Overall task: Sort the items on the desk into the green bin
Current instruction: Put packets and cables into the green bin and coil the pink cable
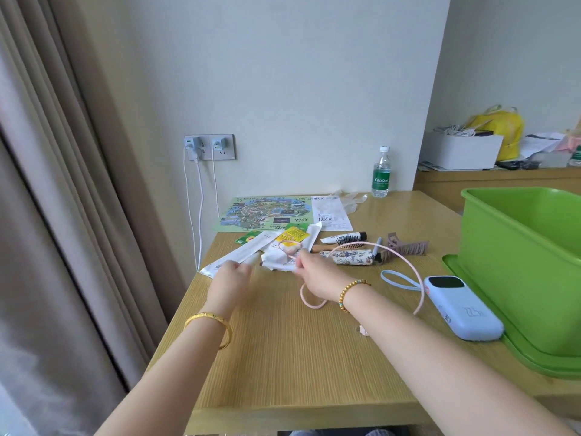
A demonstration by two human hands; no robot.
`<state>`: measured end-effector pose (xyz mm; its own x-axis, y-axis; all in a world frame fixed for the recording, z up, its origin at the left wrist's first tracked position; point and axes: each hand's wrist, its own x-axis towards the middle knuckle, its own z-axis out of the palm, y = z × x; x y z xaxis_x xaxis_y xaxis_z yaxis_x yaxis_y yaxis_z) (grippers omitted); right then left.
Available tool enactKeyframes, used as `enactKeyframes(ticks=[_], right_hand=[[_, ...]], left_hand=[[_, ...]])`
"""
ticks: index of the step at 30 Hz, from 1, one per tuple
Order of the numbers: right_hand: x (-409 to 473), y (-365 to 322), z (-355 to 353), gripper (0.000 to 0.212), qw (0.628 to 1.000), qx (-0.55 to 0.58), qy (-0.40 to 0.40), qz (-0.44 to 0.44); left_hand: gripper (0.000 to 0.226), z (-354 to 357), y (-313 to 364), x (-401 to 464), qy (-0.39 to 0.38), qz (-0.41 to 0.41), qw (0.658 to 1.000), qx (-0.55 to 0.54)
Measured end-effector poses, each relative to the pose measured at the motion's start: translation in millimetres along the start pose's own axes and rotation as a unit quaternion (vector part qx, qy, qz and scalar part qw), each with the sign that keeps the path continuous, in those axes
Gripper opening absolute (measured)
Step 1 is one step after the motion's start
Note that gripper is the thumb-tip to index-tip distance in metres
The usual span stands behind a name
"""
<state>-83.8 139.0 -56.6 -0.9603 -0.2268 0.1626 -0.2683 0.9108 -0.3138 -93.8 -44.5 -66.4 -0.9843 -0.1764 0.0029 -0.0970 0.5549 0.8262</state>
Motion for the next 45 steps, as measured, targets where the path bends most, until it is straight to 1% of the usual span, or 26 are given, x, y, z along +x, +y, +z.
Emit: enactKeyframes(ticks=[2,4,6,8,11,13,14,15,17,19,21,24,26,28,30,31,32,34,37,40,43,45], right_hand=[[-6.2,0.6,-12.6,0.012,0.993,0.092,0.068,0.025],[-12.9,0.8,-29.1,0.012,0.976,0.153,0.149,0.043],[-23.4,2.5,-49.2,0.015,0.953,0.186,0.232,0.054],[-37.4,9.7,-71.8,0.02,0.925,0.188,0.325,0.057],[-64.4,30.0,-112.4,0.021,0.866,0.188,0.457,0.073],[-85.9,49.1,-140.9,0.021,0.837,0.188,0.506,0.088],[-97.4,60.3,-154.1,0.022,0.833,0.178,0.514,0.101],[-108.7,72.8,-166.6,0.024,0.836,0.163,0.51,0.119],[-131.3,99.6,-188.6,0.026,0.855,0.128,0.475,0.166],[-152.3,124.4,-206.5,0.024,0.87,0.098,0.434,0.213],[-169.8,142.4,-220.4,0.022,0.867,0.08,0.43,0.239],[-187.3,161.3,-233.9,0.024,0.851,0.059,0.455,0.257],[-194.9,170.1,-239.0,0.027,0.861,0.041,0.424,0.279],[-201.0,176.9,-238.9,0.033,0.885,-0.002,0.334,0.325],[-203.8,178.9,-235.0,0.038,0.892,-0.045,0.244,0.378],[-203.7,179.3,-233.1,0.039,0.891,-0.055,0.223,0.391],[-202.6,178.7,-231.5,0.039,0.891,-0.057,0.219,0.395],[-196.8,174.3,-228.1,0.035,0.89,-0.061,0.233,0.386],[-178.2,158.1,-219.1,0.034,0.906,-0.058,0.258,0.33],[-150.2,134.6,-206.0,0.032,0.922,-0.061,0.287,0.254],[-119.7,114.4,-181.6,0.03,0.93,-0.106,0.308,0.172],[-100.8,102.8,-159.9,0.03,0.939,-0.11,0.294,0.139]], left_hand=[[0.027,1.6,13.1,-11.2,0.02,0.008,0.998,-0.062],[0.028,8.3,33.9,-24.0,0.011,0.041,0.991,-0.125],[0.027,18.7,60.7,-37.9,-0.012,0.084,0.981,-0.175],[0.029,32.2,91.0,-53.2,-0.042,0.113,0.97,-0.211],[0.035,57.6,135.5,-77.2,-0.09,0.133,0.955,-0.251],[0.04,76.7,164.4,-93.2,-0.13,0.145,0.945,-0.262],[0.041,86.6,178.4,-101.4,-0.153,0.149,0.94,-0.265],[0.041,96.8,192.3,-109.6,-0.176,0.155,0.933,-0.272],[0.038,117.9,218.6,-126.1,-0.212,0.173,0.919,-0.285],[0.03,138.1,240.3,-141.4,-0.227,0.2,0.908,-0.289],[0.024,155.8,259.9,-153.3,-0.232,0.213,0.903,-0.293],[0.023,176.2,286.3,-166.5,-0.251,0.211,0.894,-0.305],[0.025,185.3,298.1,-171.1,-0.264,0.241,0.898,-0.255],[0.03,189.6,301.3,-171.8,-0.289,0.295,0.9,-0.136],[0.035,191.1,298.8,-167.8,-0.297,0.335,0.893,-0.037],[0.037,191.3,296.3,-163.9,-0.288,0.344,0.894,-0.021],[0.039,190.3,293.1,-159.8,-0.27,0.348,0.898,-0.017],[0.038,185.0,284.4,-151.3,-0.221,0.355,0.908,-0.022],[0.035,171.9,266.3,-136.0,-0.17,0.361,0.917,-0.007],[0.033,157.2,240.4,-115.9,-0.149,0.35,0.925,0.0],[0.035,140.9,208.2,-93.3,-0.128,0.329,0.935,0.017],[0.036,129.8,183.9,-75.4,-0.117,0.304,0.945,0.036]])
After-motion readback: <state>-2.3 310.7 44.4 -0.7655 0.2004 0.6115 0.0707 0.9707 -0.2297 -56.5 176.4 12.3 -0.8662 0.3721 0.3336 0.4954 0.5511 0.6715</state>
